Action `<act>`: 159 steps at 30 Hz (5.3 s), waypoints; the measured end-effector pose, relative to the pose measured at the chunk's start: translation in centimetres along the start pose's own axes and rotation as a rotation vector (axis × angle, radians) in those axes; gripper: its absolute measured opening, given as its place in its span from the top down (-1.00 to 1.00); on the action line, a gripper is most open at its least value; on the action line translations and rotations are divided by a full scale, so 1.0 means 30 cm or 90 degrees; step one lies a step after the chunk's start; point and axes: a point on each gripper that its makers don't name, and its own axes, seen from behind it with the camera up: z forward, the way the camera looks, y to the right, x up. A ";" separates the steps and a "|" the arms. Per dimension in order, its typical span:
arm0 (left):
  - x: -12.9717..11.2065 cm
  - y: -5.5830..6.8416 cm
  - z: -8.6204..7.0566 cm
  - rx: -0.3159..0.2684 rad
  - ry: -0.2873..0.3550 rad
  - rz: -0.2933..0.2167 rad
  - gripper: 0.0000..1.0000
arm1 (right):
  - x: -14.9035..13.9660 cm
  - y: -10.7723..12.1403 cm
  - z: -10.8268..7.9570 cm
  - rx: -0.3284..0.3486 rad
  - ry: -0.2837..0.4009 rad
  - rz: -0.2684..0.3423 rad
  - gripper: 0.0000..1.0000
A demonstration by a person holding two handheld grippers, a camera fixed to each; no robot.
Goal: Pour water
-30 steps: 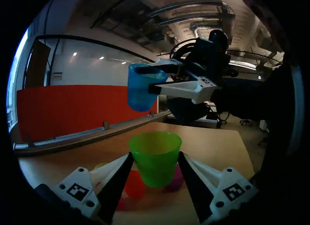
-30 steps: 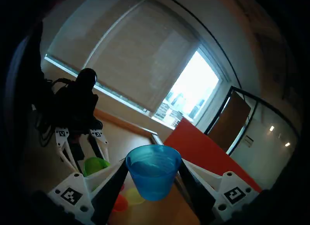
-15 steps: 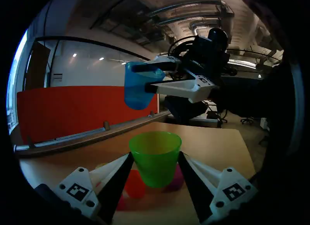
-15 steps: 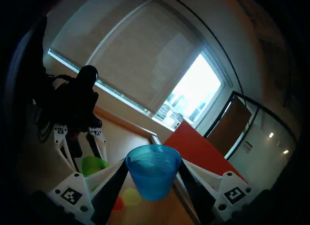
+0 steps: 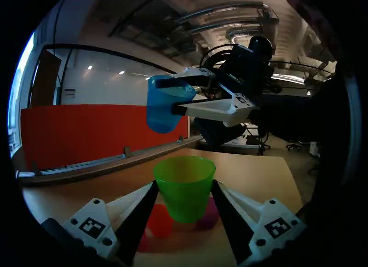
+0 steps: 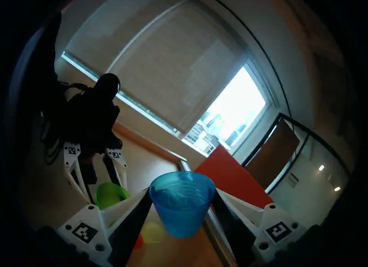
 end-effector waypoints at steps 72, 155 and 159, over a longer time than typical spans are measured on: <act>0.056 0.013 0.009 -0.010 0.005 0.002 -0.66 | 0.025 0.037 0.038 0.003 -0.034 -0.168 -0.83; 0.075 0.000 0.007 -0.004 0.004 0.015 -0.65 | 0.051 0.069 0.032 -0.014 -0.026 -0.259 -0.83; 0.073 -0.001 0.010 -0.005 0.005 0.014 -0.66 | 0.052 0.070 0.032 -0.015 -0.026 -0.262 -0.82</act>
